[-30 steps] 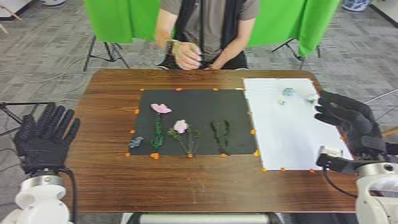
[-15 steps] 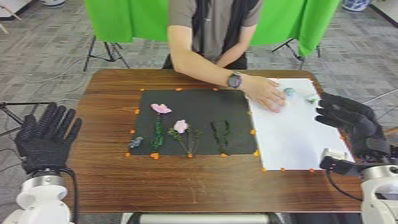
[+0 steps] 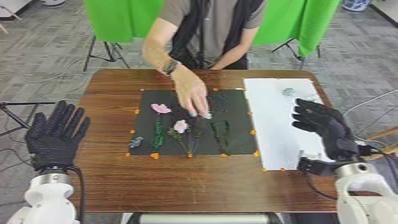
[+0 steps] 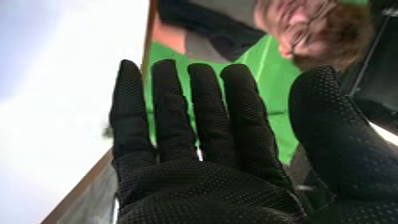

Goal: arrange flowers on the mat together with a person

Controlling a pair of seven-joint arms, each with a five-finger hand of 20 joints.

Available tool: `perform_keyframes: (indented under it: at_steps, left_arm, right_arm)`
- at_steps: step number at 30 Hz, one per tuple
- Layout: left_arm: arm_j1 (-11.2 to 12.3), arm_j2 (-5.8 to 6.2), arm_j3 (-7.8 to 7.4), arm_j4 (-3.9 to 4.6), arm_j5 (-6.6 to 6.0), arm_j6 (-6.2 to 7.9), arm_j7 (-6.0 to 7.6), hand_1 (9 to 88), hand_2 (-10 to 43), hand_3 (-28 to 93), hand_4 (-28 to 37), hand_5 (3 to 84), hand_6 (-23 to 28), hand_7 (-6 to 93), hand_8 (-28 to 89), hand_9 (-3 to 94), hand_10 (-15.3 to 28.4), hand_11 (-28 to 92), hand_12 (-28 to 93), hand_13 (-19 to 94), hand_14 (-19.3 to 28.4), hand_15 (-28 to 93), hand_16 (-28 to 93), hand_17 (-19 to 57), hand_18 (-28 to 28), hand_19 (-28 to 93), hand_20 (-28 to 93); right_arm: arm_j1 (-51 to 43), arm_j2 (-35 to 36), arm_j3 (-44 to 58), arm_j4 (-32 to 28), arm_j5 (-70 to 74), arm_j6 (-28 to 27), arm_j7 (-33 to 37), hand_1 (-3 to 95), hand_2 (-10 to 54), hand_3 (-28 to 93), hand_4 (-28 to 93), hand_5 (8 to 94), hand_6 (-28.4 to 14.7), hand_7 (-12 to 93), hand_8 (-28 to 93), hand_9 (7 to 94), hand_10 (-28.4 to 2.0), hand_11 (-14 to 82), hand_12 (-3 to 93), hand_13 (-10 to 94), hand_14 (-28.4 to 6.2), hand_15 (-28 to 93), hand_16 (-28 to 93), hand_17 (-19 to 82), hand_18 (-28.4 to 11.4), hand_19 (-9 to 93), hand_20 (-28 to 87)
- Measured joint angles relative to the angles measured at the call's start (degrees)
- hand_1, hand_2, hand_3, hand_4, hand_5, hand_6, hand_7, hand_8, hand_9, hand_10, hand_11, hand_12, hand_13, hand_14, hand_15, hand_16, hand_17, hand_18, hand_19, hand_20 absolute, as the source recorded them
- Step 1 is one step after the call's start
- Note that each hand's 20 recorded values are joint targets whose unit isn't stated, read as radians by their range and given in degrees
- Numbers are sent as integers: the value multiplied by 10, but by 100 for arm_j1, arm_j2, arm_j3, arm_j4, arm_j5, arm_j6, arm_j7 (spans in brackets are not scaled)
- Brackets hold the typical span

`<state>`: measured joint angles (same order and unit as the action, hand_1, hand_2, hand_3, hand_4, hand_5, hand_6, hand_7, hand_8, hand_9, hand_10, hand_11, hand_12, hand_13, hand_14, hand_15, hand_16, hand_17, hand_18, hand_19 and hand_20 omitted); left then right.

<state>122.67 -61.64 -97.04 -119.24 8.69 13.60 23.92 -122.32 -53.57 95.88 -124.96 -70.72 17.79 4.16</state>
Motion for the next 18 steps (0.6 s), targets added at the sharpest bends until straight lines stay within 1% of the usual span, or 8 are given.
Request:
perform_keyframes:
  at_steps: [3,13,18]
  left_arm:
    - [0,0,0,0,8,-4,-18,244,159,737,-283,443,87,92,-94,367,128,166,46,294,135,246,-76,-49,154,394,76]
    - [-7,2,10,-2,16,-3,-42,244,161,733,-283,443,87,91,-94,368,129,165,46,295,135,245,-76,-49,154,393,76]
    - [10,12,-1,-4,14,-3,-42,244,164,725,-283,443,87,91,-94,368,129,166,47,294,136,244,-76,-49,155,394,76]
  right_arm:
    - [33,-30,121,-10,-16,-175,21,285,81,819,-266,466,-28,141,-121,482,-120,74,109,417,-125,134,141,188,-164,413,170]
    - [43,-46,48,3,-79,-179,44,284,81,818,-265,463,-28,142,-120,477,-120,72,110,410,-125,131,140,187,-164,403,163]
    - [52,-48,42,13,-105,-176,33,283,67,827,-264,460,-29,144,-122,456,-122,69,109,348,-121,106,133,167,-151,368,147]
